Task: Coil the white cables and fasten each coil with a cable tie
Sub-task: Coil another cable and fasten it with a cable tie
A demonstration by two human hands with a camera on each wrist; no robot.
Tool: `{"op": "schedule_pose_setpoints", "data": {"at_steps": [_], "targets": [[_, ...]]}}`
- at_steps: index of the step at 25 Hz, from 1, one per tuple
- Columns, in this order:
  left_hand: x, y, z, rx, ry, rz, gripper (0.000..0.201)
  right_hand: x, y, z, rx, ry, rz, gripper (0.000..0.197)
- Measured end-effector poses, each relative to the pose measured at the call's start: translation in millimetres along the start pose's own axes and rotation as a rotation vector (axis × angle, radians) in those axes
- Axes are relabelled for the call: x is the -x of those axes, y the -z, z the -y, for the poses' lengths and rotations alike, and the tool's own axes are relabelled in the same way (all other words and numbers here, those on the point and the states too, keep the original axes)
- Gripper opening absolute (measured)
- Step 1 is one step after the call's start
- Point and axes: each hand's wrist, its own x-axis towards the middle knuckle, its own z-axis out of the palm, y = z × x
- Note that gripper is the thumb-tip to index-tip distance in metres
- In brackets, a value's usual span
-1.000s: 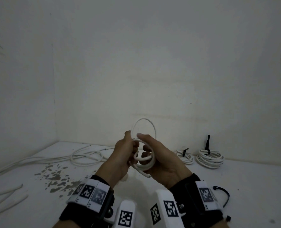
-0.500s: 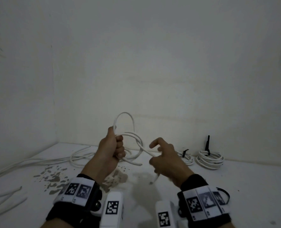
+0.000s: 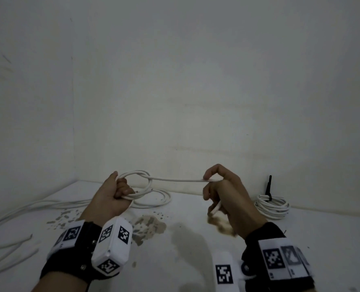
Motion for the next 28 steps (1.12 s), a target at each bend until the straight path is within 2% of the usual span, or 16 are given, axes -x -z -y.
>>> {"op": "schedule_pose_setpoints", "data": {"at_steps": [2, 4, 6, 8, 10, 13, 16, 18, 20, 21, 23, 25, 28], "targets": [[-1, 1, 2, 0.084, -0.022, 0.020, 0.039, 5, -6, 2, 0.166, 0.056, 0.123, 0.017], [0, 0, 0, 0.153, -0.025, 0.063, 0.037, 9, -8, 5, 0.229, 0.092, 0.236, 0.009], [2, -5, -3, 0.187, -0.041, 0.092, 0.038, 12, -7, 9, 0.230, 0.099, 0.351, 0.011], [6, -13, -5, 0.230, -0.037, 0.108, 0.038, 14, -2, 12, 0.305, 0.056, 0.514, 0.016], [11, -19, -3, 0.261, -0.029, 0.119, 0.037, 16, -1, 12, 0.395, 0.035, 0.617, 0.022], [16, -29, 6, 0.230, -0.025, 0.124, 0.035, 17, -8, 13, 0.459, 0.145, 0.536, 0.014], [18, -36, 17, 0.111, -0.020, 0.184, 0.034, 20, -26, 16, 0.469, 0.286, 0.363, 0.024], [18, -40, 26, -0.045, -0.029, 0.238, 0.035, 17, -36, 13, 0.474, 0.328, 0.184, 0.033], [21, -42, 35, -0.197, -0.009, 0.262, 0.035, 14, -38, 12, 0.355, 0.250, 0.053, 0.039], [25, -44, 40, -0.301, 0.009, 0.280, 0.035, 15, -38, 13, 0.255, 0.180, 0.076, 0.039], [39, -50, 52, -0.570, 0.066, 0.370, 0.038, 18, -41, 17, 0.042, 0.044, 0.215, 0.032], [56, -58, 65, -0.763, 0.090, 0.467, 0.044, 19, -42, 18, -0.112, -0.029, 0.270, 0.022], [65, -67, 79, -0.883, 0.078, 0.490, 0.056, 10, -31, 15, -0.227, -0.047, 0.133, 0.017]]}}
